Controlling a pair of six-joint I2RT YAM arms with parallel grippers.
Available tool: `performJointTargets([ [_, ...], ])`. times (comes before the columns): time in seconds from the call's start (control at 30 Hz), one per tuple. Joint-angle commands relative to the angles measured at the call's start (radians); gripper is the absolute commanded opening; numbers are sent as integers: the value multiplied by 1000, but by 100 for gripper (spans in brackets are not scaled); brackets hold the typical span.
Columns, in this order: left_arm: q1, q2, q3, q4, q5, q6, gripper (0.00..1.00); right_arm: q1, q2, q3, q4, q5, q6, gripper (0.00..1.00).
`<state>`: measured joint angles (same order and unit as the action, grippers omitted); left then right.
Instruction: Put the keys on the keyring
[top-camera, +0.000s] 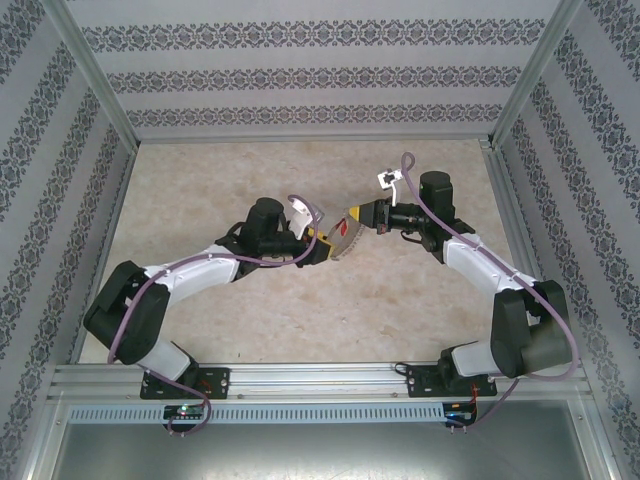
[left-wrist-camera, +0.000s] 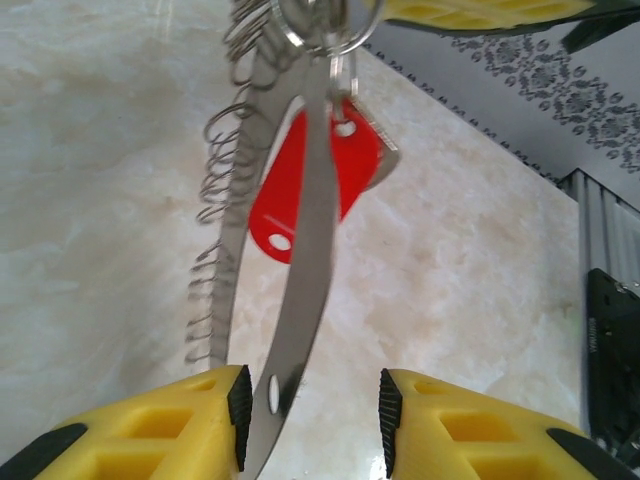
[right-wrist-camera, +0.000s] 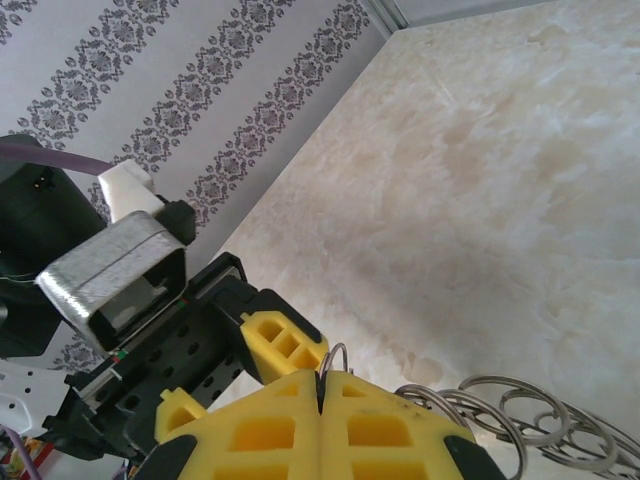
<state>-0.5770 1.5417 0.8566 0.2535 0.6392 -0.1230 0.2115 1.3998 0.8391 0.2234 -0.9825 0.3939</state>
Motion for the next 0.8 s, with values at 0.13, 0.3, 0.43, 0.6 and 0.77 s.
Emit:
performJointTargets([
  [0.13, -17, 42, 44, 67, -63, -16, 39, -2, -25, 23, 22, -30, -12, 0],
  [0.3, -17, 42, 33, 83, -131, -6, 40, -2, -30, 26, 11, -28, -19, 0],
  [0.43, -17, 42, 39, 79, -117, 8, 31, -4, -32, 29, 8, -29, -20, 0],
  [0.6, -17, 63, 58, 80, -77, 6, 18, -2, -32, 31, 9, -28, -20, 0],
  [0.77, -18, 81, 72, 90, -59, -4, 11, -1, -32, 26, 9, -25, -18, 0],
])
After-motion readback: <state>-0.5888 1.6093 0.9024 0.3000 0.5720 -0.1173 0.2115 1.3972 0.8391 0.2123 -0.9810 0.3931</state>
